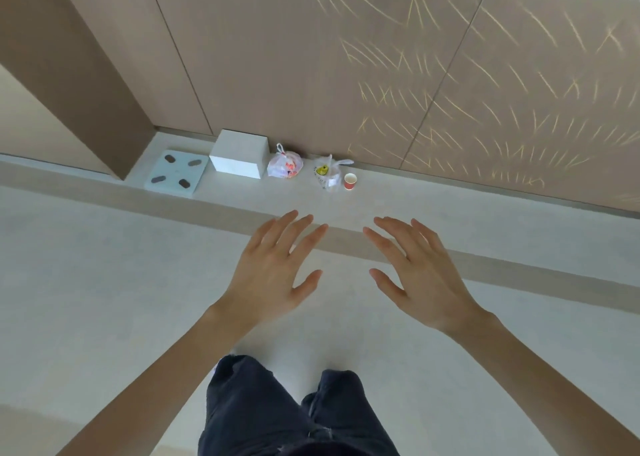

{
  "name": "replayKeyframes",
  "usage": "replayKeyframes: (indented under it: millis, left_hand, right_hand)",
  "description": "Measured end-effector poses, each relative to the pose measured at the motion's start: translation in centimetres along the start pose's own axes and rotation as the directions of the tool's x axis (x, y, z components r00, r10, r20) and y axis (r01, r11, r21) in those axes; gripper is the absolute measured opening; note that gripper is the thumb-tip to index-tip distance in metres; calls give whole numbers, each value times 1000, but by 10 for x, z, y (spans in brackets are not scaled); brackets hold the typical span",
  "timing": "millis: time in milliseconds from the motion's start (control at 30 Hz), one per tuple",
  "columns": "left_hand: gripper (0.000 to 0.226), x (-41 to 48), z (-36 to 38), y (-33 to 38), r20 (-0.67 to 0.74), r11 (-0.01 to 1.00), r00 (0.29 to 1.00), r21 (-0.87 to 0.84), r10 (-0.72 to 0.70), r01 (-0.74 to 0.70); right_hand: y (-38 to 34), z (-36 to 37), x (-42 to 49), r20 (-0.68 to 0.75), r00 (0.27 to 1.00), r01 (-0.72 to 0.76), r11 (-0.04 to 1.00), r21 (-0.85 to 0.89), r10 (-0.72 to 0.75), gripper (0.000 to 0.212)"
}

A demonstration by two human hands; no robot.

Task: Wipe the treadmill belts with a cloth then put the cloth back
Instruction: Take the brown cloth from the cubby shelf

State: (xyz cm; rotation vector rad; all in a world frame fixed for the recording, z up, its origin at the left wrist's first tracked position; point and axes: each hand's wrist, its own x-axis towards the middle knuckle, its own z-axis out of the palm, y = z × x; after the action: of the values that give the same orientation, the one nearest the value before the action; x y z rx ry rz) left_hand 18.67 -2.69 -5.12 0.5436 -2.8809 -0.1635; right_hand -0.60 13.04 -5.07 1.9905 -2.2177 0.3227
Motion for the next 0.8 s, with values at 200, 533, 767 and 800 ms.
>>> replayKeyframes:
  millis: [200,533,767,800]
  left_hand:
    - [56,-45,-12,-48,5,992,993,-17,-122,122]
    - [54,-142,-47,-180,-32,967,967,-47,-253,251]
    - [54,-218,-69,-278,-15,930,929,-10,-369,368]
    - [54,-229,-72,-288,-18,921,920,-10,-390,390]
  right_hand:
    - [-61,29,33,-13,998,61,996,70,-60,46]
    - [-198,76,126,-24,987,159,983,95,-158,45]
    - [-291,104,196,0,962,270,949,165,-274,45]
    - [-302,107,205,6,956,286,942,174,-292,45]
